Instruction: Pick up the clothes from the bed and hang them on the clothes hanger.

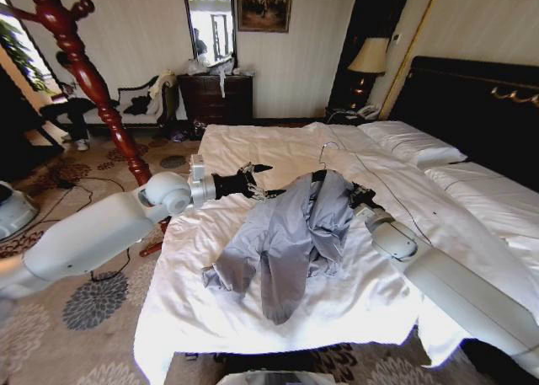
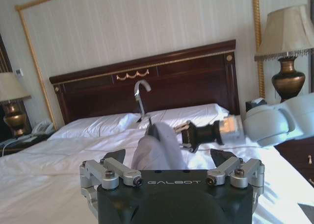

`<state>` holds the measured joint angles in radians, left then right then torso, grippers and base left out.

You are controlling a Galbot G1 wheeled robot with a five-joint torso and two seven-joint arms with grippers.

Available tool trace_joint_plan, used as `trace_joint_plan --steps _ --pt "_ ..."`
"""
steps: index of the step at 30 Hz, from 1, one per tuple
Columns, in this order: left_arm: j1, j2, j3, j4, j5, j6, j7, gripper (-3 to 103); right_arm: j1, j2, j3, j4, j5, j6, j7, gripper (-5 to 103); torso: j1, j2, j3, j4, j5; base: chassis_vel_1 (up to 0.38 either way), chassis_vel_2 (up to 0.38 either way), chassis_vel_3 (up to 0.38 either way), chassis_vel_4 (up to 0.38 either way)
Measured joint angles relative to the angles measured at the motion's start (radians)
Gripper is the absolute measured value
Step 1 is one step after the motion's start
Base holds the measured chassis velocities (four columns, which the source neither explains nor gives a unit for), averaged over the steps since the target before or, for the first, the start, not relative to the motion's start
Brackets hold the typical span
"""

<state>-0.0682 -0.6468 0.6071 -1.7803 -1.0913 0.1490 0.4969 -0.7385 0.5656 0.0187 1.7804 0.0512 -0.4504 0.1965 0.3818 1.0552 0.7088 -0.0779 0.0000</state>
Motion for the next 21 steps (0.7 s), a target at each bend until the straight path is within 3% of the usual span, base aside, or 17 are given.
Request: trace_joint_plan --steps 10,21 --pt "-0.095 -0.140 0.130 0.163 0.004 -0.007 0.050 98 -0.009 -0.011 0.003 0.015 0.002 0.007 0.007 15 0.000 0.000 0.000 -0.0002 0.0001 0.000 0.000 0.000 0.000" --pt "-0.142 -0.210 0.215 0.214 0.004 -0.007 0.072 95 -0.008 -0.010 0.011 0.007 -0.020 0.027 0.005 15 0.000 0.000 0.000 0.0003 0.0002 0.000 0.000 0.000 0.000"
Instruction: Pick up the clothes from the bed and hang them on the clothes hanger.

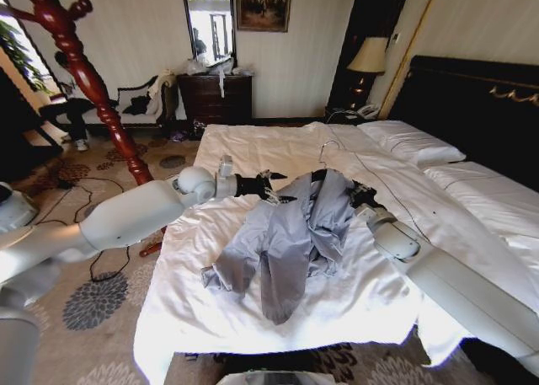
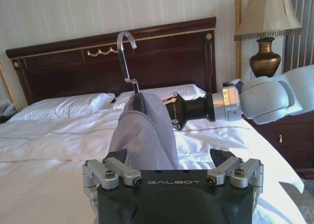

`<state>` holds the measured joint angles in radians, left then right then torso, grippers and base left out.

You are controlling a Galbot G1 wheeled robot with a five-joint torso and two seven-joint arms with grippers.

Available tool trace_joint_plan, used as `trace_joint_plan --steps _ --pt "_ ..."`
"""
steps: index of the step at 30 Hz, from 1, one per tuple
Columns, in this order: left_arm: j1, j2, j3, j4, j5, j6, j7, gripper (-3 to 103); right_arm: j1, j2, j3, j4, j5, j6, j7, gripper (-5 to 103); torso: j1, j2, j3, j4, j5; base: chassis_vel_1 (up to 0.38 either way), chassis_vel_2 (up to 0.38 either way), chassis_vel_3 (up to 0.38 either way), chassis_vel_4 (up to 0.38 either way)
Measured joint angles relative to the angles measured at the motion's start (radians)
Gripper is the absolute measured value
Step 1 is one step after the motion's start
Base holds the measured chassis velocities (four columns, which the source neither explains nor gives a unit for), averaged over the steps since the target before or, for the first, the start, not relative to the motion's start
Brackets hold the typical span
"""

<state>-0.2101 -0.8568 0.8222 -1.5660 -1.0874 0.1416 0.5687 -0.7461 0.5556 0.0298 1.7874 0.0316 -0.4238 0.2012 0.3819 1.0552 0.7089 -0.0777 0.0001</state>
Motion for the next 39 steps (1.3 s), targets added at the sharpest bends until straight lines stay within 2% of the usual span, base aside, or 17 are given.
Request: trace_joint_plan --steps 5,9,17,18,21,28,29,32,34,37,38,39 --pt "-0.001 -0.026 0.009 0.023 0.006 0.000 0.000 94 0.000 0.006 -0.001 0.000 -0.006 0.004 -0.001 15 0.000 0.000 0.000 -0.0004 0.0000 0.000 0.000 0.000 0.000" --pt "-0.001 -0.053 0.015 0.042 0.010 0.001 0.001 85 0.001 0.006 0.000 0.002 -0.006 0.004 -0.002 15 0.000 0.000 0.000 -0.0002 -0.0003 0.000 0.000 0.000 0.000" --pt "-0.004 -0.070 -0.002 0.070 0.010 -0.005 -0.004 84 -0.005 0.004 0.004 0.000 -0.012 0.010 -0.004 15 0.000 0.000 0.000 -0.0003 -0.0002 0.000 0.000 0.000 0.000" --pt "-0.005 -0.072 -0.002 0.076 0.011 -0.007 -0.006 80 -0.003 0.006 0.004 0.000 -0.014 0.011 -0.004 15 0.000 0.000 0.000 -0.0001 -0.0001 0.000 0.000 0.000 0.000" --pt "-0.005 -0.077 -0.003 0.085 0.010 -0.005 -0.018 84 0.002 0.011 0.001 -0.001 -0.017 0.012 -0.004 15 0.000 0.000 0.000 -0.0002 -0.0001 0.000 0.000 0.000 0.000" --pt "-0.005 -0.093 0.015 0.095 0.007 0.003 -0.021 84 0.005 0.015 -0.003 0.000 -0.023 0.016 -0.006 15 0.000 0.000 0.000 -0.0002 -0.0001 0.000 0.000 0.000 0.000" --pt "-0.004 -0.098 0.017 0.098 0.007 0.004 -0.021 87 0.005 0.014 -0.003 0.001 -0.023 0.016 -0.006 15 0.000 0.000 0.000 -0.0003 0.0000 0.000 0.000 0.000 0.000" --pt "-0.001 -0.113 0.027 0.114 0.011 0.005 -0.027 76 0.008 0.009 -0.003 0.007 -0.024 0.019 -0.007 15 0.000 0.000 0.000 -0.0003 -0.0002 0.000 0.000 0.000 0.000" --pt "0.000 -0.119 0.028 0.118 0.012 0.006 -0.036 76 0.009 0.008 -0.004 0.008 -0.026 0.020 -0.008 15 0.000 0.000 0.000 -0.0003 -0.0002 0.000 0.000 0.000 0.000" --pt "0.004 -0.132 0.027 0.123 0.009 0.012 -0.067 60 0.008 0.006 -0.005 0.010 -0.036 0.025 -0.008 15 0.000 0.000 0.000 -0.0003 -0.0001 0.000 0.000 0.000 0.000" --pt "0.004 -0.132 0.027 0.123 0.009 0.012 -0.067 60 0.008 0.006 -0.005 0.010 -0.036 0.025 -0.008 15 0.000 0.000 0.000 -0.0003 -0.0001 0.000 0.000 0.000 0.000" --pt "0.005 -0.135 0.027 0.125 0.009 0.013 -0.071 55 0.007 0.005 -0.005 0.012 -0.039 0.027 -0.009 15 0.000 0.000 0.000 -0.0004 -0.0001 0.000 0.000 0.000 0.000"
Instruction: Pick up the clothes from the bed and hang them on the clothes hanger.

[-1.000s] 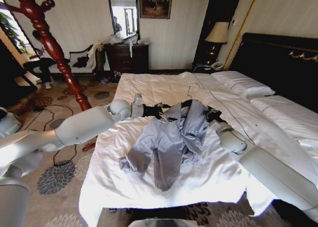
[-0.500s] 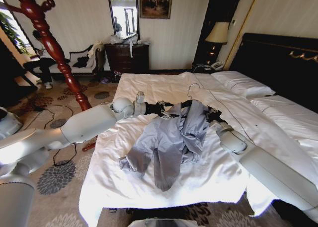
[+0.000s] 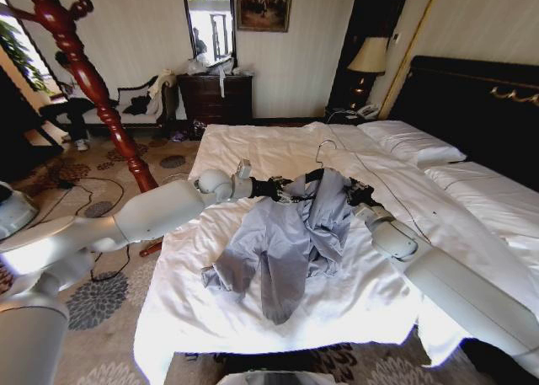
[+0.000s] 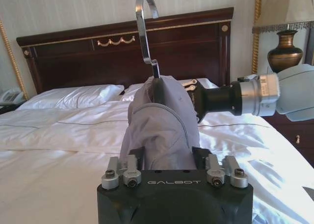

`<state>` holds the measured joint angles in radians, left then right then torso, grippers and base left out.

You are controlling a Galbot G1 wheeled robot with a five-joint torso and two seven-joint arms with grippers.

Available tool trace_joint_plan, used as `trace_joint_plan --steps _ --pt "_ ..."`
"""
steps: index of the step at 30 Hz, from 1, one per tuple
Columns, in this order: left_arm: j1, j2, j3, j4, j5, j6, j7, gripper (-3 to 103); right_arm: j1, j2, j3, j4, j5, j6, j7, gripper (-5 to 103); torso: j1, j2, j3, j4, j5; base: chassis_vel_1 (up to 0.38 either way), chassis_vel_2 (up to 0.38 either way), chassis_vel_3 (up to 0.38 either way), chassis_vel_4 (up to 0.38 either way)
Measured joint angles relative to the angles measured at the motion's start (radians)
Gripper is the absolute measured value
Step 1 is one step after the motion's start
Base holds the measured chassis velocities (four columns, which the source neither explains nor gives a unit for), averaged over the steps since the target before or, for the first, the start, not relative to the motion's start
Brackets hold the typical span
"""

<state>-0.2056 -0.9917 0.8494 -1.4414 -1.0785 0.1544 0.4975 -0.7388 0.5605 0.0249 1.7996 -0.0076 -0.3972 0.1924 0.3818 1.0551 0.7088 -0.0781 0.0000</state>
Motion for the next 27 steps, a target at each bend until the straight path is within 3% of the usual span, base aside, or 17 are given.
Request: trace_joint_plan --steps 4,10,27 --pt "0.000 -0.008 -0.001 0.008 -0.002 0.001 -0.012 44 -0.002 -0.002 -0.001 0.006 -0.008 0.002 -0.002 15 0.000 0.000 0.000 0.0002 0.0000 0.000 0.000 0.000 0.000" --pt "-0.004 -0.012 -0.001 0.012 -0.009 0.002 -0.018 17 -0.004 -0.007 -0.001 0.011 -0.024 0.010 -0.003 15 0.000 0.000 0.000 0.0001 0.0000 0.000 0.000 0.000 0.000" --pt "0.012 -0.004 0.004 0.005 -0.009 -0.031 -0.025 16 -0.010 -0.001 0.002 0.015 -0.052 0.018 -0.003 13 0.000 0.000 0.000 0.0001 -0.0002 0.000 0.000 0.000 0.000"
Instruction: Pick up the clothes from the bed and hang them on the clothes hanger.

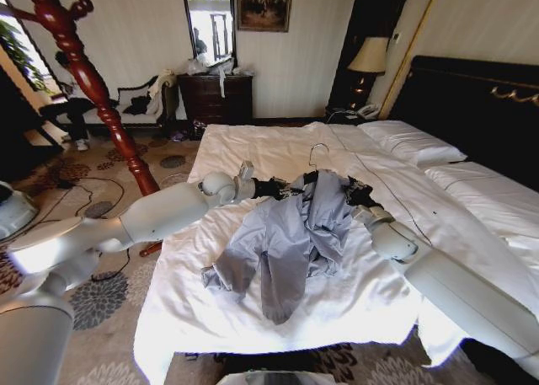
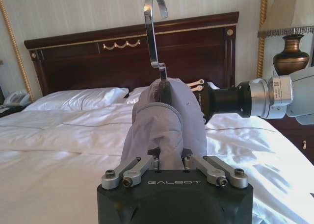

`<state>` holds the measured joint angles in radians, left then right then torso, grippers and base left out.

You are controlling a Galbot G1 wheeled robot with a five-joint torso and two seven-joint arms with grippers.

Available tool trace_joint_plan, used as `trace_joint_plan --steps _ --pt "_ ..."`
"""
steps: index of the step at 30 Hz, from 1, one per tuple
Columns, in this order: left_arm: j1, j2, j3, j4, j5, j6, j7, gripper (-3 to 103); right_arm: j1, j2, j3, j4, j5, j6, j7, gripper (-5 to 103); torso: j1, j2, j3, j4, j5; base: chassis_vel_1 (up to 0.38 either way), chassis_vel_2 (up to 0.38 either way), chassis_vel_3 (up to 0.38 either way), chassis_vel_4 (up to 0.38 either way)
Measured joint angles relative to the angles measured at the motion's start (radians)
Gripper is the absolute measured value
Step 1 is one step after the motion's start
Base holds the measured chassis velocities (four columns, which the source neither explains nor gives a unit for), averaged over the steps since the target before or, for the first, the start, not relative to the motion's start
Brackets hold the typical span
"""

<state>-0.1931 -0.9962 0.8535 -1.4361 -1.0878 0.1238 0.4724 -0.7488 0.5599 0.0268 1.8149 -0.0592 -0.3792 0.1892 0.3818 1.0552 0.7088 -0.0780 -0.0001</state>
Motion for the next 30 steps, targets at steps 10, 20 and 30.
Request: trace_joint_plan --steps 10,20,30 --pt "0.006 -0.003 -0.012 -0.004 0.002 -0.006 -0.023 16 -0.021 0.001 0.008 0.030 0.032 -0.019 -0.008 54 0.000 0.000 0.000 -0.0001 0.0000 0.000 0.000 0.000 0.000" --pt "0.018 0.038 -0.030 -0.036 -0.002 -0.014 -0.065 16 -0.105 -0.025 0.086 0.083 0.139 -0.027 0.010 92 0.000 0.000 0.000 0.0000 0.0002 0.000 0.000 0.000 0.000" --pt "0.072 0.099 -0.069 -0.090 -0.005 -0.015 -0.114 16 -0.304 -0.085 0.308 0.177 0.433 -0.024 0.051 100 0.000 0.000 0.000 0.0001 -0.0001 0.000 0.000 0.000 0.000"
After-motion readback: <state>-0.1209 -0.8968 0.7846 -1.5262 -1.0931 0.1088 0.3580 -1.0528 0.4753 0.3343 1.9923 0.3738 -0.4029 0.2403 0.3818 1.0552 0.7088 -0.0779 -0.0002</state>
